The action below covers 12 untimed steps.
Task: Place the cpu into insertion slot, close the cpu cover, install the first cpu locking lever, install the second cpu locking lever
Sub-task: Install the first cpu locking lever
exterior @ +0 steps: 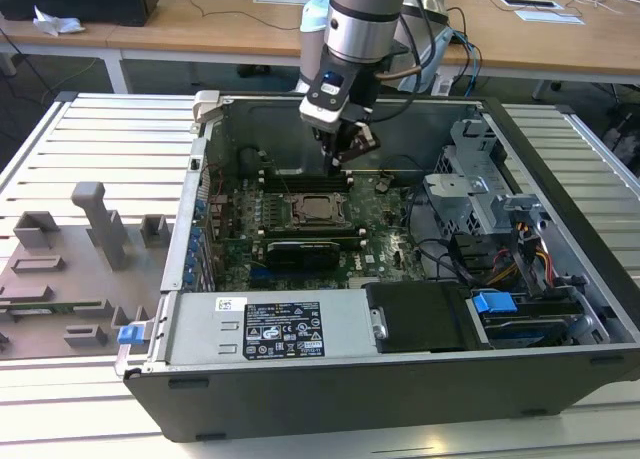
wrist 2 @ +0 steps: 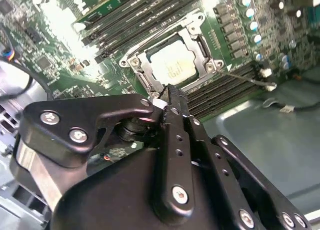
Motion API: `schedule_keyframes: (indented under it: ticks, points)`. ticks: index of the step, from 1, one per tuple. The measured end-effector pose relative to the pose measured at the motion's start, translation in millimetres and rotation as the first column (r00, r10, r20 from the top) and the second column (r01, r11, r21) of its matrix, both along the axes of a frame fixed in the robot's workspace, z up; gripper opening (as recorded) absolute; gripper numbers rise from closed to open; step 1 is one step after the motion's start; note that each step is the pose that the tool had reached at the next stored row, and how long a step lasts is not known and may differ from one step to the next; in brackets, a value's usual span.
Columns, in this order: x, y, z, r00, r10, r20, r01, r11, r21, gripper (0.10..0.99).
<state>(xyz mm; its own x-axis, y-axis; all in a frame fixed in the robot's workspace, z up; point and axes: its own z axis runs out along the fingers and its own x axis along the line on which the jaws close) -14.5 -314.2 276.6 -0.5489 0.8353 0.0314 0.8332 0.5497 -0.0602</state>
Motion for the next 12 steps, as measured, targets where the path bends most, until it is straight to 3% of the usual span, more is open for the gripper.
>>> schedule_keyframes:
  ticks: [2, 4, 7, 10, 12]
  points:
    - [0.0, 0.0, 0.0, 0.9992, 0.041, 0.0000, -0.041, 0.9992, 0.000, 0.106]
    - [0.0, 0.0, 0.0, 0.9924, 0.123, 0.0000, -0.123, 0.9924, 0.000, 0.106]
    - [0.0, 0.0, 0.0, 0.9750, 0.222, 0.0000, -0.222, 0.9750, 0.000, 0.106]
    - [0.0, 0.0, 0.0, 0.9617, 0.274, 0.0000, -0.274, 0.9617, 0.000, 0.106]
    - [0.0, 0.0, 0.0, 0.9428, 0.333, 0.0000, -0.333, 0.9428, 0.000, 0.106]
